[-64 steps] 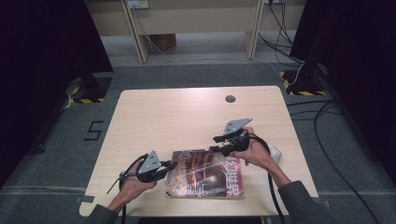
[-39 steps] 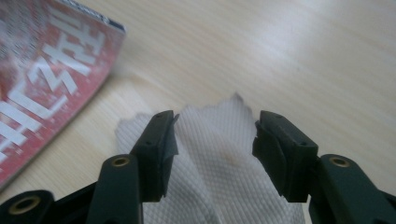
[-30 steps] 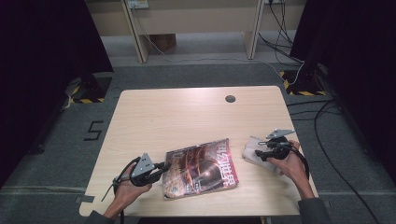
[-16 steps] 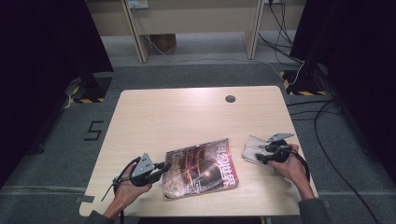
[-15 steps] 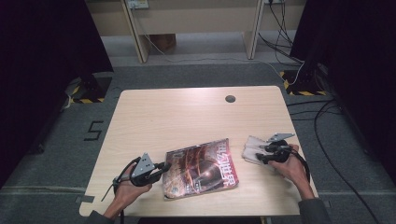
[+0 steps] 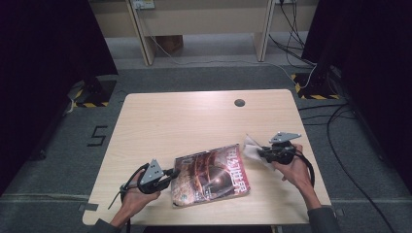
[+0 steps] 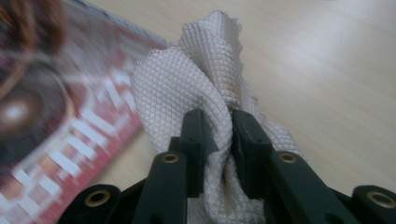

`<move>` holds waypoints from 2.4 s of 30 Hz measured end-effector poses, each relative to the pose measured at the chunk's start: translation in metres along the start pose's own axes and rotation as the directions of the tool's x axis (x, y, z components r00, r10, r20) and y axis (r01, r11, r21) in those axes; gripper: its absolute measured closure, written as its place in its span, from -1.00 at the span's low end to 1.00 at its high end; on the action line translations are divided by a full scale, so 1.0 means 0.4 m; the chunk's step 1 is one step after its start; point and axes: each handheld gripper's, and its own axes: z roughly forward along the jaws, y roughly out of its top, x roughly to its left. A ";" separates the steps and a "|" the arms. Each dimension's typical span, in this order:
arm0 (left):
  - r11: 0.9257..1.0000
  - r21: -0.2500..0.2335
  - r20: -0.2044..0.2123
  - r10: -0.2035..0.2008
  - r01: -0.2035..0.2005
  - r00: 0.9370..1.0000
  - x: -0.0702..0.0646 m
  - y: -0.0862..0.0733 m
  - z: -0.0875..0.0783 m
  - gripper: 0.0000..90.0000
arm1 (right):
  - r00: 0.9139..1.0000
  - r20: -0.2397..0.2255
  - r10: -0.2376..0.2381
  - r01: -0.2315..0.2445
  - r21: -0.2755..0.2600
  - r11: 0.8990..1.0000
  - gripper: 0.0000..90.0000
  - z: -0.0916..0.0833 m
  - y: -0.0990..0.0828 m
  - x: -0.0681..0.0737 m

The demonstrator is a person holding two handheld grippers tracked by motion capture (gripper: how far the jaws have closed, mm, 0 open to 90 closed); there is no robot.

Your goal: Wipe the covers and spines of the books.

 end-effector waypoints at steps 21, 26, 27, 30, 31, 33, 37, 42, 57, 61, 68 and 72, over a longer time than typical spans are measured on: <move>1.000 -0.002 -0.013 0.027 -0.027 1.000 -0.006 0.004 0.000 0.82 | 0.984 -0.117 -0.137 0.132 -0.047 0.990 0.68 0.146 0.182 0.196; 0.999 0.000 -0.022 0.043 -0.043 0.999 -0.010 0.006 0.002 0.82 | 0.979 -0.125 -0.161 0.156 -0.045 0.987 0.68 0.158 0.188 0.232; 0.999 0.001 -0.023 0.044 -0.044 0.999 -0.010 0.005 0.002 0.82 | 0.977 -0.133 -0.166 0.161 -0.049 0.986 0.68 0.157 0.192 0.239; 0.999 0.006 -0.024 0.042 -0.042 0.999 -0.009 0.005 0.003 0.81 | 0.970 -0.158 -0.183 0.174 -0.070 0.982 0.67 0.158 0.208 0.268; 0.999 0.006 -0.025 0.041 -0.041 0.999 -0.009 0.005 0.004 0.81 | 0.967 -0.166 -0.191 0.181 -0.077 0.980 0.67 0.159 0.214 0.280; 0.999 0.007 -0.025 0.039 -0.039 0.999 -0.008 0.004 0.003 0.80 | 0.962 -0.184 -0.203 0.189 -0.092 0.978 0.67 0.159 0.228 0.306; 0.999 0.004 -0.025 0.038 -0.038 0.999 -0.008 0.002 0.003 0.79 | 0.949 -0.207 -0.237 0.217 -0.118 0.969 0.67 0.161 0.251 0.347; 0.999 0.002 -0.025 0.042 -0.041 0.999 -0.009 0.004 0.003 0.79 | 0.945 -0.204 -0.254 0.235 -0.116 0.965 0.67 0.155 0.256 0.360; 0.999 0.006 -0.030 0.047 -0.047 0.998 -0.010 0.005 0.002 0.78 | 0.926 -0.223 -0.305 0.278 -0.146 0.949 0.66 0.156 0.289 0.415; 0.999 0.008 -0.028 0.054 -0.053 0.998 -0.012 0.006 0.002 0.78 | 0.921 -0.212 -0.328 0.303 -0.143 0.942 0.66 0.153 0.294 0.428; 0.998 0.008 -0.029 0.056 -0.056 0.998 -0.012 0.007 0.001 0.77 | 0.942 -0.160 -0.294 0.284 -0.082 0.955 0.66 0.158 0.264 0.364; 0.998 0.009 -0.031 0.058 -0.058 0.998 -0.012 0.008 0.002 0.77 | 0.948 -0.157 -0.279 0.270 -0.075 0.960 0.66 0.157 0.256 0.349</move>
